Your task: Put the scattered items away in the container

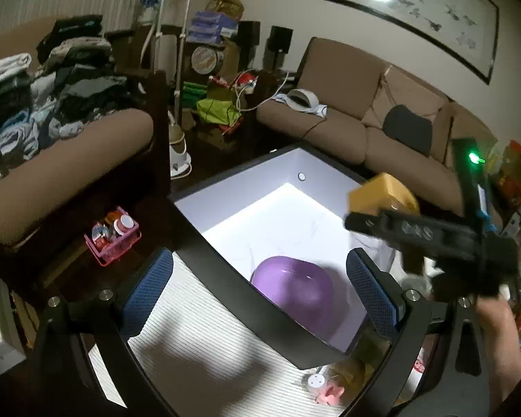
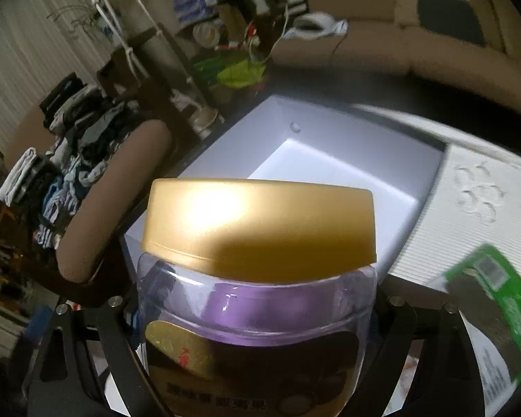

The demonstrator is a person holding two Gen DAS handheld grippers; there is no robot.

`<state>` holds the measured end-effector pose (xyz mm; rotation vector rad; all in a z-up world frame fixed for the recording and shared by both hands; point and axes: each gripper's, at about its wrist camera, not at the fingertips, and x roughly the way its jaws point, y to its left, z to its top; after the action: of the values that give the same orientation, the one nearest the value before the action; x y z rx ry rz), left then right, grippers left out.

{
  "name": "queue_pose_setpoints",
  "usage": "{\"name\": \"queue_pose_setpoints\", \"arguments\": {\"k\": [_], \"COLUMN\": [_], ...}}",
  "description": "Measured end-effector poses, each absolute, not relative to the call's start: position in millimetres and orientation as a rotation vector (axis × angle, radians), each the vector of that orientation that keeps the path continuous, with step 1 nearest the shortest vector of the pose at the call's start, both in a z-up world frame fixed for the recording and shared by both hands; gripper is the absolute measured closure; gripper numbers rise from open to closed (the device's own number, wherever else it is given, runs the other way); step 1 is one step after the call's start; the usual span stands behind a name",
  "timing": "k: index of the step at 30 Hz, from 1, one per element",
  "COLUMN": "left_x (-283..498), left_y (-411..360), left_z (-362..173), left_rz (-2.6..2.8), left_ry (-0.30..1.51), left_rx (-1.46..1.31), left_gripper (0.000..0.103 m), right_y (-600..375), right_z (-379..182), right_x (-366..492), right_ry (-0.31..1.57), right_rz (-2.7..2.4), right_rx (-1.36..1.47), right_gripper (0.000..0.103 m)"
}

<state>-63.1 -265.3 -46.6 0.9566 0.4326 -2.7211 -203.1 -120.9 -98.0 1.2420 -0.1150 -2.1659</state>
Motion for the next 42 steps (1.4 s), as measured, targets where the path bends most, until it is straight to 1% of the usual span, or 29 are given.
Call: {"name": "queue_pose_setpoints", "arguments": {"k": [4, 7, 10, 14, 17, 19, 23, 26, 28, 30, 32, 34, 36, 37, 39, 42], "left_x": [-65.9, -65.8, -65.1, -63.2, -61.8, -61.3, -57.0, -53.2, -51.7, -50.6, -48.9, -49.0, -49.9, -50.2, -51.2, -51.3], "left_y": [-275.2, -280.8, -281.3, -281.9, -279.4, -277.5, -278.2, -278.8, -278.8, -275.6, -274.5, -274.6, -275.5, -275.5, -273.5, -264.9], "left_z": [-52.5, -54.7, -54.0, -51.8, -49.4, -47.7, -44.1, -41.7, -40.4, -38.5, -36.7, -36.2, -36.9, -37.2, -36.9, -35.8], "left_rz": [-2.677, -2.674, -2.680, -2.701, -2.701, -2.698, -2.692, -2.688, -2.696, -2.709, -2.713, -2.716, -2.717, -2.719, -2.726, -2.751], "left_ry": [0.463, 0.516, 0.520, 0.547, 0.530, 0.512, 0.504, 0.506, 0.516, 0.510, 0.477, 0.460, 0.464, 0.472, 0.490, 0.511], "left_rx": [0.955, 0.952, 0.941, 0.925, 0.916, 0.912, 0.894, 0.882, 0.884, 0.884, 0.877, 0.879, 0.888, 0.892, 0.899, 0.910], "left_gripper": [0.003, 0.003, 0.003, 0.005, 0.005, 0.005, 0.005, 0.005, 0.005, 0.005, 0.005, 0.005, 0.005, 0.005, 0.005, 0.005], "right_y": [-135.8, -141.3, -140.1, -135.0, -127.4, -127.6, -141.7, -148.4, -152.1, -155.4, -148.1, -137.5, -127.1, -120.3, -96.0, -41.7], "right_z": [-96.2, -102.0, -106.5, -106.3, -104.3, -104.5, -116.3, -136.3, -143.3, -147.7, -145.0, -141.8, -138.4, -137.1, -133.2, -106.7], "right_x": [-217.1, -220.3, -216.2, -209.6, -203.8, -195.1, -171.2, -154.1, -138.7, -119.3, -112.5, -102.9, -96.1, -100.0, -115.0, -128.9], "right_ry": [-0.132, -0.196, -0.245, -0.229, -0.206, -0.123, 0.126, 0.215, 0.345, 0.538, 0.583, 0.683, 0.743, 0.712, 0.557, 0.287], "right_rz": [-2.156, -2.097, -2.061, -2.086, -2.099, -2.099, -2.077, -2.015, -2.026, -2.030, -2.001, -1.954, -1.944, -1.943, -1.947, -2.041], "right_rx": [1.241, 1.247, 1.230, 1.206, 1.215, 1.225, 1.253, 1.268, 1.178, 1.085, 1.060, 1.009, 0.973, 1.010, 1.133, 1.144], "right_gripper": [0.010, 0.009, 0.009, 0.009, 0.009, 0.009, 0.009, 0.010, 0.010, 0.011, 0.012, 0.013, 0.013, 0.013, 0.013, 0.013]}}
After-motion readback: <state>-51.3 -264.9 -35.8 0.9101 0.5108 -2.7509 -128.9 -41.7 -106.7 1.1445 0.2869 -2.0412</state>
